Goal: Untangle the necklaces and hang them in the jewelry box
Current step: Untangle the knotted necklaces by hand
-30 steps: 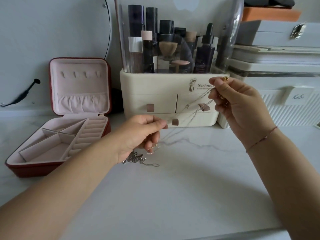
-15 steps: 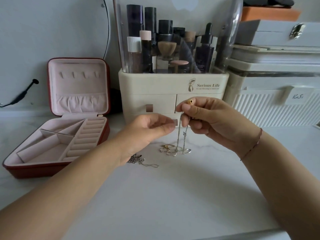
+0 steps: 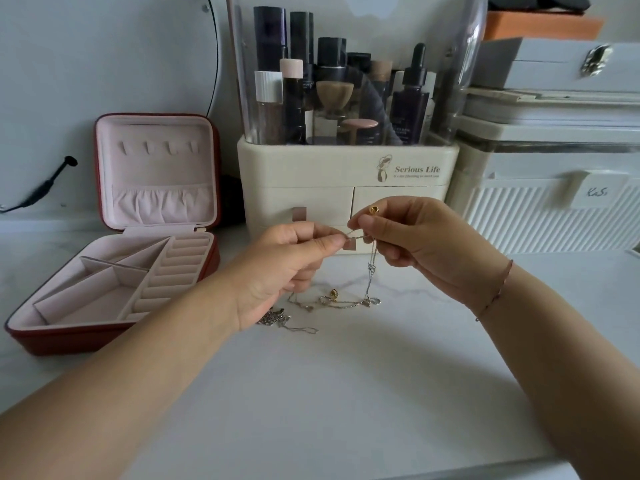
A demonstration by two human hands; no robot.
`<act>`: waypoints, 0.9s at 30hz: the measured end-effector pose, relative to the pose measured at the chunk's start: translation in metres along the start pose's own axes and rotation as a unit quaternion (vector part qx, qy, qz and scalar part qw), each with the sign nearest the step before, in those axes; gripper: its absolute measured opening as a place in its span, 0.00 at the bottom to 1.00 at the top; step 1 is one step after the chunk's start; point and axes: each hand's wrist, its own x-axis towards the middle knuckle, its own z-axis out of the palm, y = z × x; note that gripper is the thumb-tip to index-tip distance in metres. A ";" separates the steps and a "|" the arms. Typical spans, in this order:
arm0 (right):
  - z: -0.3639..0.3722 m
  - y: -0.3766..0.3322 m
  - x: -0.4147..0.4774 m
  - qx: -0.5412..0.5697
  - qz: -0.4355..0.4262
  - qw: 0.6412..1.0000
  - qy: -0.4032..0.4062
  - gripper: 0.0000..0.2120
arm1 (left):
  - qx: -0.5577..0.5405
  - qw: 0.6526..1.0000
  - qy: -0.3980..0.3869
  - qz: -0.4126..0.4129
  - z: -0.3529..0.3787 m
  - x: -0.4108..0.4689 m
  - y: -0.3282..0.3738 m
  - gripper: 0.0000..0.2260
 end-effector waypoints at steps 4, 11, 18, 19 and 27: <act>0.002 0.000 0.000 0.011 0.006 1.000 -0.019 0.07 | -0.007 1.000 0.010 0.000 0.000 -0.001 0.002 0.07; -0.002 -0.001 0.000 0.037 0.009 0.999 0.012 0.06 | -0.107 0.994 -0.003 -0.018 -0.005 0.004 0.004 0.04; -0.009 -0.008 0.000 0.110 -0.052 0.991 0.063 0.07 | -0.168 0.985 -0.043 -0.011 -0.009 0.007 0.002 0.07; -0.009 -0.007 0.000 0.117 -0.053 0.990 0.064 0.08 | -0.172 0.984 -0.039 -0.007 -0.008 0.007 0.002 0.07; -0.009 -0.006 0.000 0.138 -0.039 0.989 0.043 0.09 | -0.170 0.985 -0.027 0.012 -0.008 0.008 -0.001 0.07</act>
